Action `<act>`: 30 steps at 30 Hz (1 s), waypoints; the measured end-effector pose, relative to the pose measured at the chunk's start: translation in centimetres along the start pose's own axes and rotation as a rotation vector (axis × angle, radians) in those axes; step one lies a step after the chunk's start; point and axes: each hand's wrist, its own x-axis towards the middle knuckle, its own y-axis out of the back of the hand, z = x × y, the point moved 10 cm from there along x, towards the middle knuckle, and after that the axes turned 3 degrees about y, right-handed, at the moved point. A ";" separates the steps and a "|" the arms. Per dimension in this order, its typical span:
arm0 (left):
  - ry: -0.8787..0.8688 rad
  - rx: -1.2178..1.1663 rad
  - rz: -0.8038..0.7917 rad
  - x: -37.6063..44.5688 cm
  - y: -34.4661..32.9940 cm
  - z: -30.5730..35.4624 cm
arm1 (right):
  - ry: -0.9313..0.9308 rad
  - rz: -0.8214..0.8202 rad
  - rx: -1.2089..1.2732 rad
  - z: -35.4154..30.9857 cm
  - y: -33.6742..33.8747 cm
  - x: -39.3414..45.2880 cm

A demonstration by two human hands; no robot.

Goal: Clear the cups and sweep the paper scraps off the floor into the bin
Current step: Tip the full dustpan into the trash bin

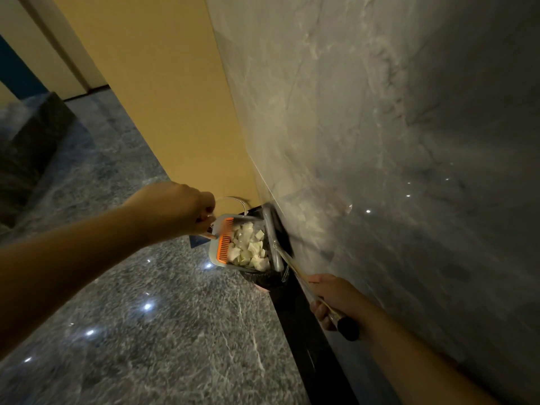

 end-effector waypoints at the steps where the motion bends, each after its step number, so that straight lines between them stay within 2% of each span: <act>1: 0.022 -0.016 0.015 0.3 0.2 -0.4 | 0.030 0.020 -0.014 -0.3 0.1 0.1; 3: 0.049 -0.046 0.033 0.6 0.3 -0.8 | -0.013 -0.003 -0.005 0.2 0.0 0.5; 5: 0.045 -0.083 0.019 0.8 -0.1 -0.6 | -0.152 -0.044 0.061 1.6 -0.5 0.2; 9: 0.062 -0.197 -0.042 1.5 -1.1 -1.3 | -0.069 0.010 -0.009 0.6 0.0 0.3; 11: 0.077 -0.217 -0.056 1.8 -1.3 -1.8 | -0.097 -0.006 0.022 0.8 -0.1 0.2; 13: 0.073 -0.146 -0.039 2.0 -1.1 -1.8 | -0.145 -0.007 0.067 1.3 0.0 0.3; 21: -0.037 0.101 -0.012 2.2 0.1 1.2 | -0.102 0.005 0.052 1.2 0.1 0.4; 24: -0.094 0.150 -0.037 1.7 -0.2 2.0 | -0.150 -0.023 0.080 2.0 -0.1 0.7; 30: -0.074 0.136 -0.047 1.4 0.1 1.6 | -0.192 -0.039 0.094 2.4 -0.1 1.0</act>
